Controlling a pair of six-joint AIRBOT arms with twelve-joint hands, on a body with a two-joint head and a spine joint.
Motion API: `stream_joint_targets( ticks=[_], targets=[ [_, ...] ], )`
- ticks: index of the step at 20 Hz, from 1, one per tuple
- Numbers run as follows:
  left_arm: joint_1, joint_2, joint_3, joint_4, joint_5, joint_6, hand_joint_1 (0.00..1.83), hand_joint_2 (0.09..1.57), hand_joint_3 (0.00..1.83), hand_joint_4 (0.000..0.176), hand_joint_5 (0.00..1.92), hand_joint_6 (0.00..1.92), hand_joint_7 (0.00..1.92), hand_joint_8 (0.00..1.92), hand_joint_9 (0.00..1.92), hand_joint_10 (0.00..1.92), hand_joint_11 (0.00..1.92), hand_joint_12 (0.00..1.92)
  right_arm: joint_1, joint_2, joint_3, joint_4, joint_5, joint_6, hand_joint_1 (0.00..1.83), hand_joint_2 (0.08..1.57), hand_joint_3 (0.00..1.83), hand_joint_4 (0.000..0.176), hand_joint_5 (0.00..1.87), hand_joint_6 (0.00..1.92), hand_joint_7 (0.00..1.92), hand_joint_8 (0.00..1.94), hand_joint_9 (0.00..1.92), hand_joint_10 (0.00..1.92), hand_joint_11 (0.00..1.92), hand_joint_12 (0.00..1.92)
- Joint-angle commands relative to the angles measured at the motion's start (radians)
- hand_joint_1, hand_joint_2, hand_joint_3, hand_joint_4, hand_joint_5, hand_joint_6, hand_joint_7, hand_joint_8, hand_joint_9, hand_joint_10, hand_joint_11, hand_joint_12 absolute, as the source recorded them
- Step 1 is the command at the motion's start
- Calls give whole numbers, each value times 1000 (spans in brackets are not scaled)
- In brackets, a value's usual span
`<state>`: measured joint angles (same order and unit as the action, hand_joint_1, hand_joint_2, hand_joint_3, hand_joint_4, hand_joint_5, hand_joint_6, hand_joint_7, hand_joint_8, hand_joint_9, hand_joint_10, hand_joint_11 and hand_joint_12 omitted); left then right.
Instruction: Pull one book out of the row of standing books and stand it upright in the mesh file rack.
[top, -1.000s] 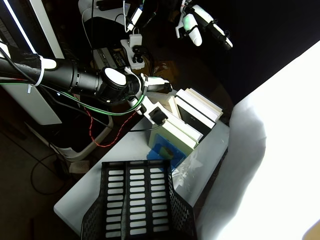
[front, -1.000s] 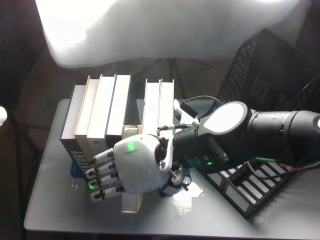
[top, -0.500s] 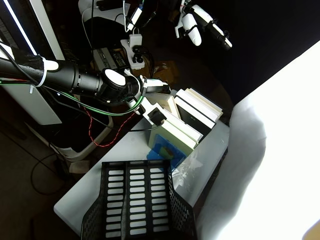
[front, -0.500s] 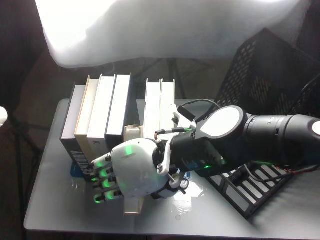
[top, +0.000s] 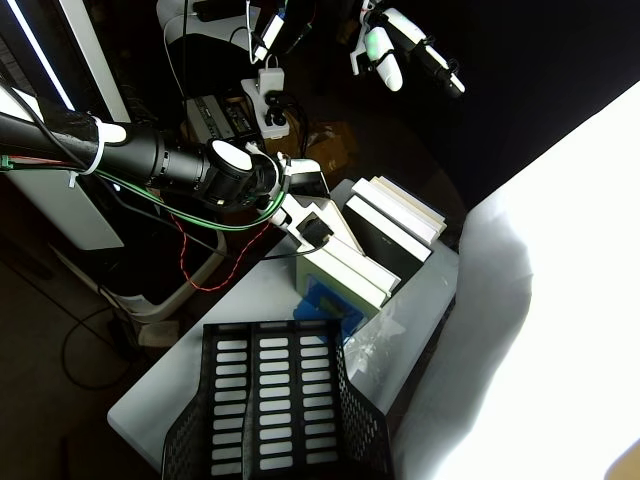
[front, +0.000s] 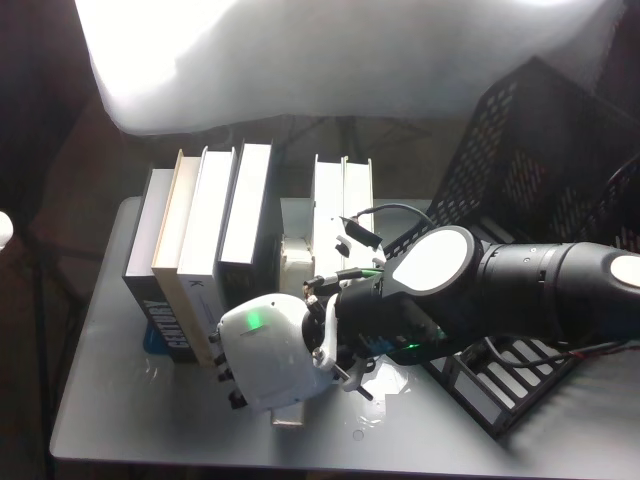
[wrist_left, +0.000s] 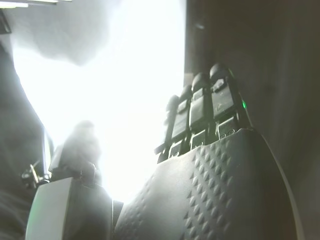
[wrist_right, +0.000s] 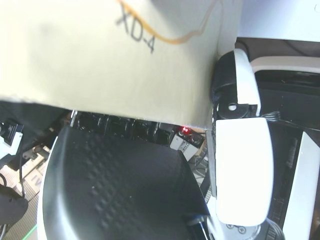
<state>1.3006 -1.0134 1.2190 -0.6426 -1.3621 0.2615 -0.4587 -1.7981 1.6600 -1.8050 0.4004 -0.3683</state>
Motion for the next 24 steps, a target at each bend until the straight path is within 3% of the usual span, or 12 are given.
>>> stream_joint_targets(
  ticks=[1, 3, 6, 10, 11, 12, 13, 15, 17, 18, 20, 24],
  targets=[
    [0, 8, 5, -17, -130, -5, 432, 1392, 0, 0, 55, 5, 0, 0, 0, 0, 0, 0, 0, 11, 13, 19, -29, 4, 1151, 1263, 0, 0, 890, 1370, 1290, 1941, 1311, 1921, 1355, 1921],
    [1, 7, 6, -19, -132, -5, 424, 1392, 0, 0, 46, 1, 0, 0, 0, 0, 0, 0, 1, 11, 17, 18, -21, 4, 1129, 1257, 0, 0, 873, 1261, 1259, 1941, 1291, 1921, 1334, 1921],
    [2, 7, 6, -22, -136, -5, 398, 1393, 1, 0, 41, 0, 0, 0, 0, 0, 0, 0, 18, 11, 1, 17, -1, 4, 1127, 1256, 0, 0, 870, 1229, 1031, 1856, 1031, 1921, 952, 1921],
    [2, 9, 3, -27, -149, -5, 372, 1398, 3, 0, 36, 0, 0, 0, 0, 0, 0, 0, 61, 70, -62, 23, 21, 4, 1167, 1179, 0, 0, 1005, 1005, 1126, 1791, 1096, 1834, 939, 1921],
    [2, 9, 1, -30, -153, -5, 366, 1398, 3, 0, 38, 2, 0, 0, 0, 0, 0, 0, 72, 89, -75, 34, 32, 4, 1326, 1154, 0, 0, 917, 1072, 1034, 1115, 873, 1454, 617, 1756],
    [2, 9, 0, -32, -154, -5, 342, 1401, 4, 0, 28, 2, 0, 0, 0, 0, 0, 0, 77, 98, -80, 44, 40, 4, 1364, 1122, 0, 0, 965, 965, 1027, 965, 859, 1335, 593, 1691],
    [2, 8, 0, -33, -154, -5, 366, 1398, 1, 0, 40, 7, 0, 0, 0, 0, 0, 0, 83, 110, -82, 63, 53, 4, 1368, 1122, 0, 0, 942, 1034, 1002, 945, 837, 1319, 586, 1678],
    [1, 8, -1, -34, -158, -5, 357, 1395, 0, 0, 30, 2, 0, 0, 0, 0, 0, 0, 100, 143, -100, 103, 87, 4, 1378, 1130, 0, 0, 945, 765, 985, 1162, 845, 1416, 668, 1816],
    [0, 8, -2, -37, -165, -5, 343, 1397, 1, 0, 35, 4, 0, 0, 0, 0, 0, 0, 121, 182, -139, 133, 94, 4, 1241, 1189, 5, 0, 863, 904, 855, 1516, 985, 1778, 806, 1918],
    [0, 6, -3, -39, -167, -5, 341, 1399, 1, 0, 40, 6, 0, 0, 0, 0, 0, 0, 130, 200, -157, 147, 98, 4, 1343, 1168, 0, 0, 881, 872, 919, 1327, 814, 1538, 599, 1870],
    [0, 5, -2, -42, -172, -5, 304, 1402, 3, 0, 27, 0, 0, 0, 0, 0, 0, 0, 148, 230, -178, 178, 127, 4, 1359, 1159, 2, 0, 856, 1198, 943, 1077, 756, 1346, 379, 1675],
    [-15, 3, 0, -42, -179, -5, 305, 1396, 0, 0, 23, 0, 0, 0, 0, 0, 0, 0, 189, 293, -217, 218, 186, 4, 1366, 1149, 0, 0, 844, 1128, 944, 1052, 837, 1370, 527, 1691]
  ],
)
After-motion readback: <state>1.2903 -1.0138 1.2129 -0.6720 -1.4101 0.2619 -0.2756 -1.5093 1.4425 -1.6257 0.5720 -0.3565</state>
